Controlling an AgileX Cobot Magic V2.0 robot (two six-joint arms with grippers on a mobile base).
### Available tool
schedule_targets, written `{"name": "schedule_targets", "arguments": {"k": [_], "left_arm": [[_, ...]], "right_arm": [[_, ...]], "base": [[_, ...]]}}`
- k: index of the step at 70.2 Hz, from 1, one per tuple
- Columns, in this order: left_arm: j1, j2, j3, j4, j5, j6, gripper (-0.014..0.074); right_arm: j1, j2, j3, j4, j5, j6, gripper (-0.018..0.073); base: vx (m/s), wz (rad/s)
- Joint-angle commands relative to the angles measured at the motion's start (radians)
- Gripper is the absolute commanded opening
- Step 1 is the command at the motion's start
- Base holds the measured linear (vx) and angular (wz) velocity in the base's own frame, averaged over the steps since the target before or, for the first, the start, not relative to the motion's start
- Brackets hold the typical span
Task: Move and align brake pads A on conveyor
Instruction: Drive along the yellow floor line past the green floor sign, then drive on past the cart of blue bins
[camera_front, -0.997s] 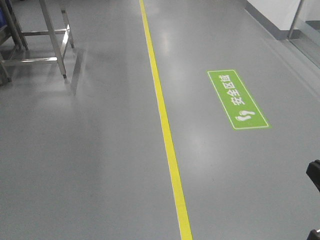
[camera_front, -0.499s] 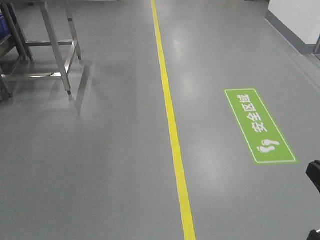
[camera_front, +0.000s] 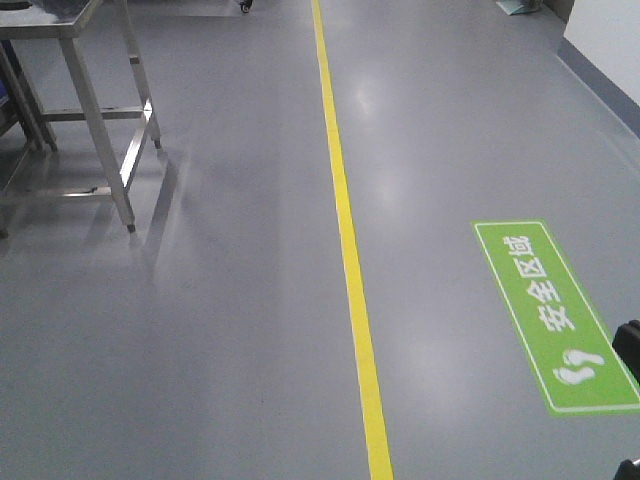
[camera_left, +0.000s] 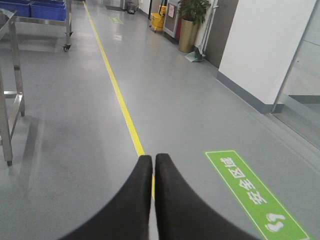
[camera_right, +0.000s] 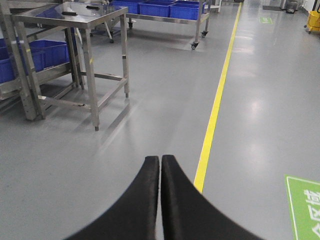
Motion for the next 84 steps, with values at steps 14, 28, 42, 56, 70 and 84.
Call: {"name": "schedule_targets", "arguments": {"k": [14,28,42,56,70,84], "left_arm": [[-0.007,0.015,-0.026,0.012,-0.070,-0.001,-0.0006],[-0.007,0.015,-0.026,0.012,-0.070,-0.001,-0.0006],[-0.007,0.015,-0.026,0.012,-0.070,-0.001,-0.0006],[-0.007,0.015,-0.026,0.012,-0.070,-0.001,-0.0006],[-0.007,0.015,-0.026,0.012,-0.070,-0.001,-0.0006],[-0.007,0.015,-0.026,0.012,-0.070,-0.001,-0.0006]], "right_arm": [[-0.004,0.009,-0.028,-0.006,-0.073,-0.002,-0.0006],[-0.004,0.009,-0.028,-0.006,-0.073,-0.002,-0.0006],[-0.004,0.009,-0.028,-0.006,-0.073,-0.002,-0.0006],[-0.004,0.009,-0.028,-0.006,-0.073,-0.002,-0.0006],[-0.004,0.009,-0.028,-0.006,-0.073,-0.002,-0.0006],[-0.004,0.009,-0.028,-0.006,-0.073,-0.002,-0.0006]], "base": [[0.59,0.03],[0.60,0.03],[0.60,0.04],[0.60,0.02],[0.59,0.01],[0.58,-0.01]]}}
